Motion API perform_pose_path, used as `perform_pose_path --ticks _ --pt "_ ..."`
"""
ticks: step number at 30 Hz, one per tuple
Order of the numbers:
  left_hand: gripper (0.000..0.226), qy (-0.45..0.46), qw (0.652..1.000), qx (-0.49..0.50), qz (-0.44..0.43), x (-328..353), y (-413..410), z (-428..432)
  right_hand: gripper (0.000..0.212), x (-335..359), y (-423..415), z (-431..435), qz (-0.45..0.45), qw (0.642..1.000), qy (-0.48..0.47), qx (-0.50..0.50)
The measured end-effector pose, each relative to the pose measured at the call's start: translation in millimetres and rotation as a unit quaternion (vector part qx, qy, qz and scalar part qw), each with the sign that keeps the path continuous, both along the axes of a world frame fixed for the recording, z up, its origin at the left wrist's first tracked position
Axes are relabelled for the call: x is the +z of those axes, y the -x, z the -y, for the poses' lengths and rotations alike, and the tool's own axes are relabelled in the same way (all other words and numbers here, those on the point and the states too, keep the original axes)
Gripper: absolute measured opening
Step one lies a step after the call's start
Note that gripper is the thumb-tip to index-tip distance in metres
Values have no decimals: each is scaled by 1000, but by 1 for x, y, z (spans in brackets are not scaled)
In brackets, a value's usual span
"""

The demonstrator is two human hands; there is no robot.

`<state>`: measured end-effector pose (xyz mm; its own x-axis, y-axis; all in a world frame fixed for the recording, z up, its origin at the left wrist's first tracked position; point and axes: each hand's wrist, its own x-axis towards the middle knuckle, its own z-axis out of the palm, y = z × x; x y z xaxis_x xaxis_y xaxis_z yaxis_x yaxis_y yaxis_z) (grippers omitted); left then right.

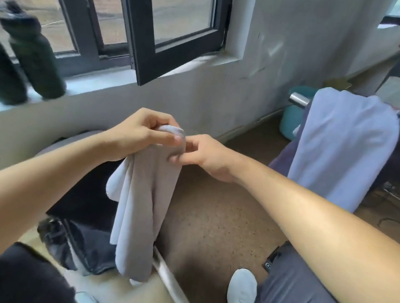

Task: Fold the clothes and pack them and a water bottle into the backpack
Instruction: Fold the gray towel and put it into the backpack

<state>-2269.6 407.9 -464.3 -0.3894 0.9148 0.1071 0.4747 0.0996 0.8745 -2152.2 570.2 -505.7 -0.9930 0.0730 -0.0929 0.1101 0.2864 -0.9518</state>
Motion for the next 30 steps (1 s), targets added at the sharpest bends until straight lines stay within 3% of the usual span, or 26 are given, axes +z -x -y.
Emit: perform_pose_path --ticks 4,14,18,23,27,30 --pt "11 -34 994 83 62 -20 27 21 25 -17 25 3 63 997 9 43" --pt "31 -100 931 348 47 -66 90 53 27 -75 53 -42 209 962 -116 132" --pt "32 -59 905 420 -17 -82 109 66 14 -76 58 -60 182 977 -95 55" --pt "37 53 867 485 -103 -96 129 84 31 -66 63 -79 86 984 -119 -99" --pt "35 136 859 468 -156 -98 132 92 33 -54 62 -89 50 966 -165 -193" --pt "28 164 865 442 -173 -98 135 98 47 -39 58 -96 26 943 -206 -259"
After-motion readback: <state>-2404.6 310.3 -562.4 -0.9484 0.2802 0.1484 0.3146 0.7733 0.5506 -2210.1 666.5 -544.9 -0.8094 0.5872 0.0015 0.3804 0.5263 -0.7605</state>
